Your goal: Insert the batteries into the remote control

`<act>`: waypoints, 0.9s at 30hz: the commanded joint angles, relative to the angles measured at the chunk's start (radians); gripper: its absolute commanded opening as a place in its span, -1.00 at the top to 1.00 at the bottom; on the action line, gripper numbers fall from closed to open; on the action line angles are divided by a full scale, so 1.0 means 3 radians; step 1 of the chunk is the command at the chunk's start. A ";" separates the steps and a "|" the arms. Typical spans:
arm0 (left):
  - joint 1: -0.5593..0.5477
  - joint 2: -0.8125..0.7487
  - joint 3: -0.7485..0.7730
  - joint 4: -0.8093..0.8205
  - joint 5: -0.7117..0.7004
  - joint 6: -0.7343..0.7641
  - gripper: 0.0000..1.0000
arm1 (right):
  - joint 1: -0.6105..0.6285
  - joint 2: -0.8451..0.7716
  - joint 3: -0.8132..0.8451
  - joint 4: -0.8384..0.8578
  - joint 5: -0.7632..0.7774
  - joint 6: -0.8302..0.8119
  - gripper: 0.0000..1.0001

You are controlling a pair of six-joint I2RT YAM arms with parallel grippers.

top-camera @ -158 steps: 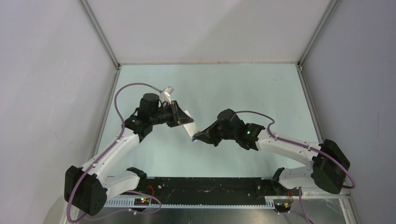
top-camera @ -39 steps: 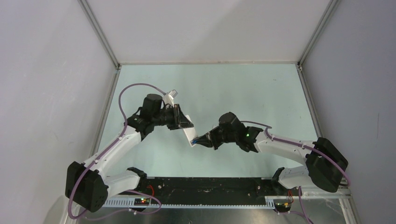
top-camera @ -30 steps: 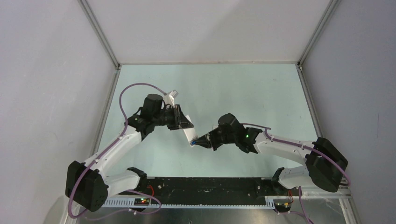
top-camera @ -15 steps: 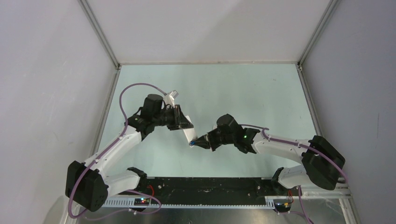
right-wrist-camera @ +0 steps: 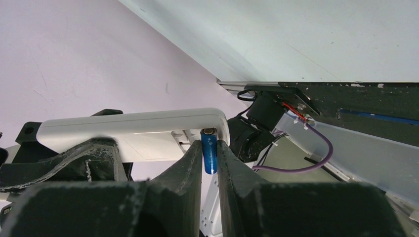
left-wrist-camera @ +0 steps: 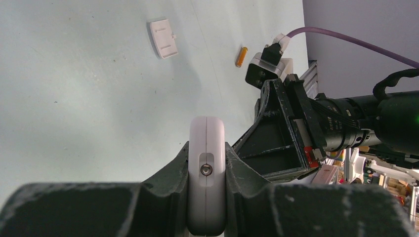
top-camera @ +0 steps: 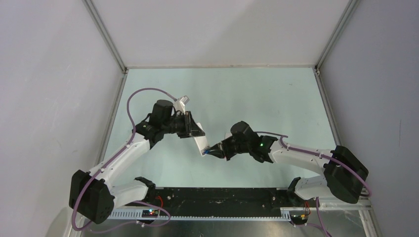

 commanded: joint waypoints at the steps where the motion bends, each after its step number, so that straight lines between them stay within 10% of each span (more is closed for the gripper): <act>1: -0.0040 -0.0002 0.0171 0.0101 0.0017 0.0021 1.00 | -0.0019 -0.0038 -0.0024 -0.0067 0.0057 -0.0032 0.58; 17: -0.0051 0.0046 0.0177 0.0098 -0.0007 -0.0011 1.00 | -0.0008 -0.0045 -0.0023 0.0040 0.0021 -0.0040 0.12; 27: -0.0051 0.0250 0.0301 0.0096 0.0033 -0.0017 1.00 | -0.0022 -0.0523 -0.0024 -0.0523 0.0345 -0.0388 -0.74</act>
